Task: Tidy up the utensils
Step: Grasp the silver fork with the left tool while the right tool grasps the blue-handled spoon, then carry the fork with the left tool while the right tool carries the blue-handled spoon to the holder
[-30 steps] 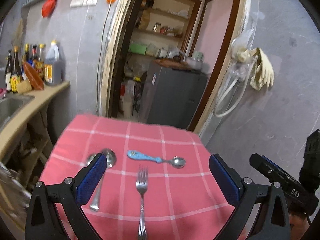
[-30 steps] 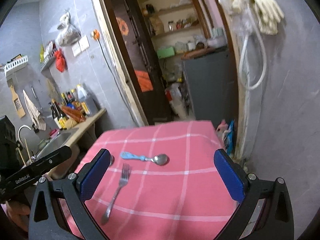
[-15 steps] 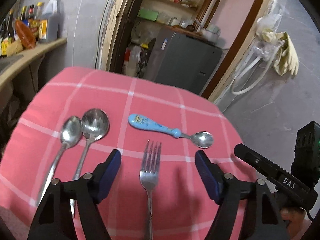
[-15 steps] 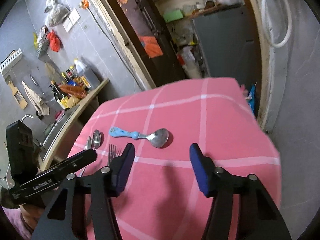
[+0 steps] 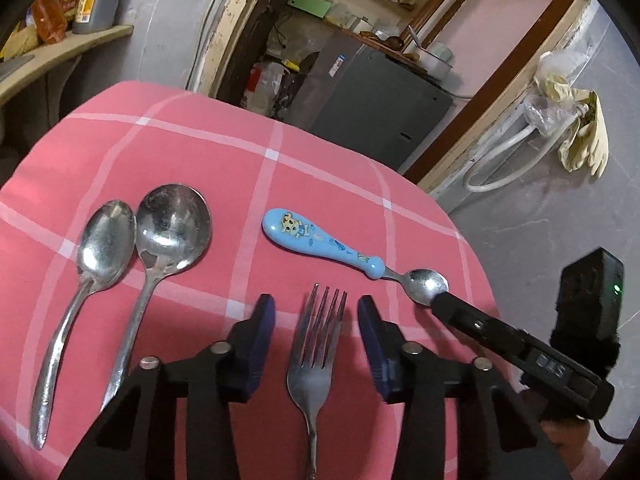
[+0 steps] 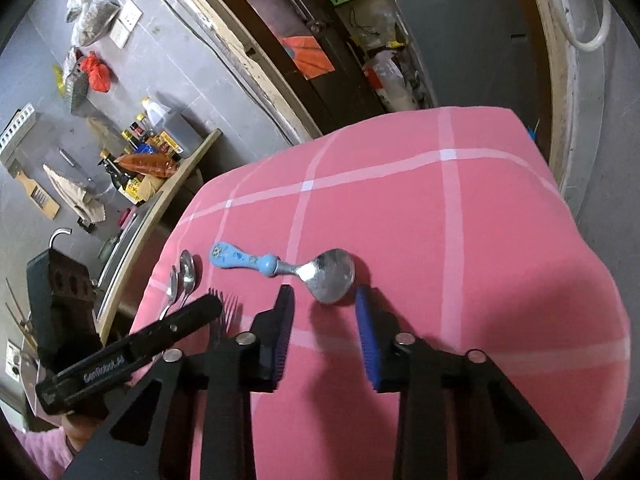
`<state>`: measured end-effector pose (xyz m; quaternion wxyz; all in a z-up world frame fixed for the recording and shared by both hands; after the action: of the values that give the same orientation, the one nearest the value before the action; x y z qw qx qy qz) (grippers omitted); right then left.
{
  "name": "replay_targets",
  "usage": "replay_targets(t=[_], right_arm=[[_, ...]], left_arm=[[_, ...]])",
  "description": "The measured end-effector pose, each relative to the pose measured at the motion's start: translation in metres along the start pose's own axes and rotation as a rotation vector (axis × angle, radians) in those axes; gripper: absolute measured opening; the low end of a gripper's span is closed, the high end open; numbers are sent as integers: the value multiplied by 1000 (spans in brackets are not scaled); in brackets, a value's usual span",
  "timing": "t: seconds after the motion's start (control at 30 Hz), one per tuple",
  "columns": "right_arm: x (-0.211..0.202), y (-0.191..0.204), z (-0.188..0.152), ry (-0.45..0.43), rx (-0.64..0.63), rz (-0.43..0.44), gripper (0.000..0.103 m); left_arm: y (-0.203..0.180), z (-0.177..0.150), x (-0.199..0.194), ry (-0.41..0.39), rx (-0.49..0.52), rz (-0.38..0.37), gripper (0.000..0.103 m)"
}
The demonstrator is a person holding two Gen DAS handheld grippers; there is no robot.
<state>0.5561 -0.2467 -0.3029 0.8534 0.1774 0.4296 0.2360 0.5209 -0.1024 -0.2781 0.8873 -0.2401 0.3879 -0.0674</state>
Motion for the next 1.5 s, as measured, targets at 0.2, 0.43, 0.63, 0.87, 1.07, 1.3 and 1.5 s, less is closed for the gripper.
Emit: replay_targets(t=[0.2,0.43,0.63,0.87,1.07,1.3,1.5], right_arm=[[5,-6,0,-10,87,3,8],[-11,-3,7,-104,105,-18,4],[-38,15,17,-161,68,-46,2],[-61,24,12,-173,52,-80,2],[-102,41,16,-234,-11,-132,2],[-162,78,29,-301,-104,-205,2],[-219,119,36,-353,-173,-265,2]], left_arm=[[-3,-2,6,31,-6,-35,23],[-10,-5,1,57,26,-21,21],[-28,-7,-15,46,92,-9,5],[-38,-17,-32,70,162,-5,3],[-49,-12,-65,14,194,6,3],[-67,15,-127,-114,235,17,3],[-73,38,-174,-148,233,-5,3]])
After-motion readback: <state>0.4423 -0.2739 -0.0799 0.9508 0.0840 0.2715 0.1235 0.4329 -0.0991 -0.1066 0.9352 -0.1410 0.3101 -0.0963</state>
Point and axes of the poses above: each gripper's, at about its wrist camera, not at the fingertips, and x roughly the way its jaws point, y to its left, z to its top, the point moved 9 cm from there along x, roughly the way its jaws point, and after that the axes turned 3 degrees about -y, right-handed, at the moved point
